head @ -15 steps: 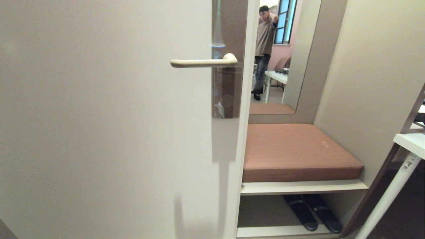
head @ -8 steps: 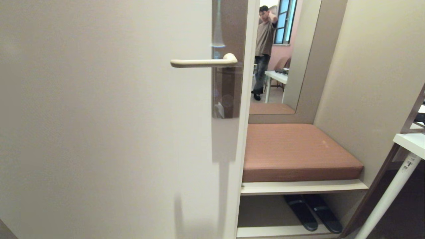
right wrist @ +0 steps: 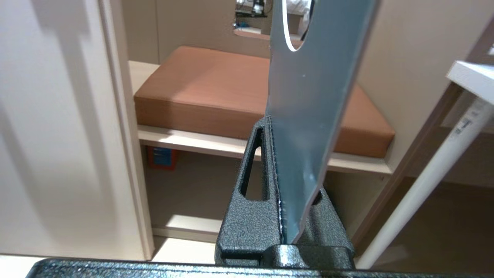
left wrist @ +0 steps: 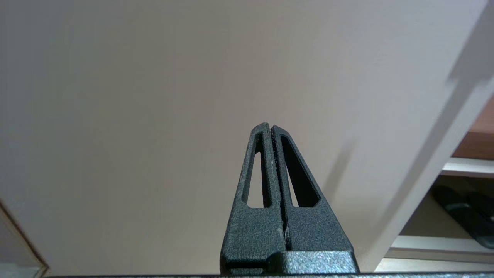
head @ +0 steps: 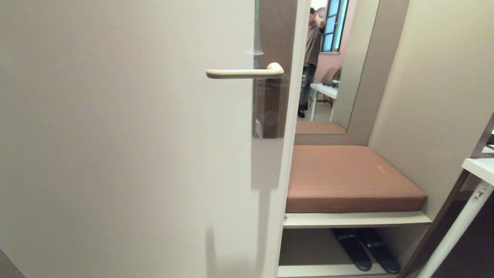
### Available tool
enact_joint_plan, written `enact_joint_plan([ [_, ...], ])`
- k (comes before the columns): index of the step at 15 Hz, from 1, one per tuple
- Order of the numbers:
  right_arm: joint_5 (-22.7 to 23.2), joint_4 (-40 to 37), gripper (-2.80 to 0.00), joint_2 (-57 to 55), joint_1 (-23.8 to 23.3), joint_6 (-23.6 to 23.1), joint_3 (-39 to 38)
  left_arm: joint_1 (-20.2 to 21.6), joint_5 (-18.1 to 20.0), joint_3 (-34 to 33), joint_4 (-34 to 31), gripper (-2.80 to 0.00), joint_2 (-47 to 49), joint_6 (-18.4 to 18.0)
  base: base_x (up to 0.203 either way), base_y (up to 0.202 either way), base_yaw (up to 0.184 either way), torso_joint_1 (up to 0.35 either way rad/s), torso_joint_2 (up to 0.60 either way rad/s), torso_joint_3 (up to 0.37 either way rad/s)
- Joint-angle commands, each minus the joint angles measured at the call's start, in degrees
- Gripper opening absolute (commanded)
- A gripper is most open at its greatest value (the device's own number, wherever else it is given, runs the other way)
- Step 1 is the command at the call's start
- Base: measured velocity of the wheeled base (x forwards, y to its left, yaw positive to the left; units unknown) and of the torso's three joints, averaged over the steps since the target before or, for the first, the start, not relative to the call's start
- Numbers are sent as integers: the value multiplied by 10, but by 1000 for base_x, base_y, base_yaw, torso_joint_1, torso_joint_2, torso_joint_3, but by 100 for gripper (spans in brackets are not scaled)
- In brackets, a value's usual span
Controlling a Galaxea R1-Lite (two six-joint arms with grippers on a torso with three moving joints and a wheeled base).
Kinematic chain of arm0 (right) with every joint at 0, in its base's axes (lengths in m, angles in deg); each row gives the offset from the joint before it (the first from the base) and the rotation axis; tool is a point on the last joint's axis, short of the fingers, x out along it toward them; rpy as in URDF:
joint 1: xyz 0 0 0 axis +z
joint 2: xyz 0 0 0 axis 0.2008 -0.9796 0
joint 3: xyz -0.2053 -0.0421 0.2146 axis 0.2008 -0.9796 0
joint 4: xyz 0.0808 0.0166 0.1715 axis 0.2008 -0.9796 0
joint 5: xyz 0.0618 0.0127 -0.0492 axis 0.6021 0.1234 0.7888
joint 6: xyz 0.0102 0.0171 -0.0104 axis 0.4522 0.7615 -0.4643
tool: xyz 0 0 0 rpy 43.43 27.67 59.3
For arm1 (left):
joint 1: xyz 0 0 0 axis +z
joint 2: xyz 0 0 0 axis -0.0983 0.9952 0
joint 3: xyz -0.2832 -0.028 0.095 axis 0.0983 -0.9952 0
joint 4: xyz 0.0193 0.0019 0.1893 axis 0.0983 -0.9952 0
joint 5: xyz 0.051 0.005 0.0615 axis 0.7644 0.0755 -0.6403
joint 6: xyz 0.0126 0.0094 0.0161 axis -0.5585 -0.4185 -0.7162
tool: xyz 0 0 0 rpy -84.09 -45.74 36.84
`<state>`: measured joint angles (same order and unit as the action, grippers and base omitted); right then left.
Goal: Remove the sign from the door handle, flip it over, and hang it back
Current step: Hand it to the other hand
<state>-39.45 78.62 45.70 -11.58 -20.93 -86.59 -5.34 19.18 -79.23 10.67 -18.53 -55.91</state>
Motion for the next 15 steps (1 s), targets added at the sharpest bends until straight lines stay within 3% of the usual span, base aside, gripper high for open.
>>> enact_joint_plan([
  [1,0,-1,-280,0,1,0,0,1,0,0,0,-280,1,0,-1,-102,-2,1,2,6],
  [15,0,-1,-280,0,1,0,0,1,1,0,0,-280,1,2,0,-187,0,3,1,2],
])
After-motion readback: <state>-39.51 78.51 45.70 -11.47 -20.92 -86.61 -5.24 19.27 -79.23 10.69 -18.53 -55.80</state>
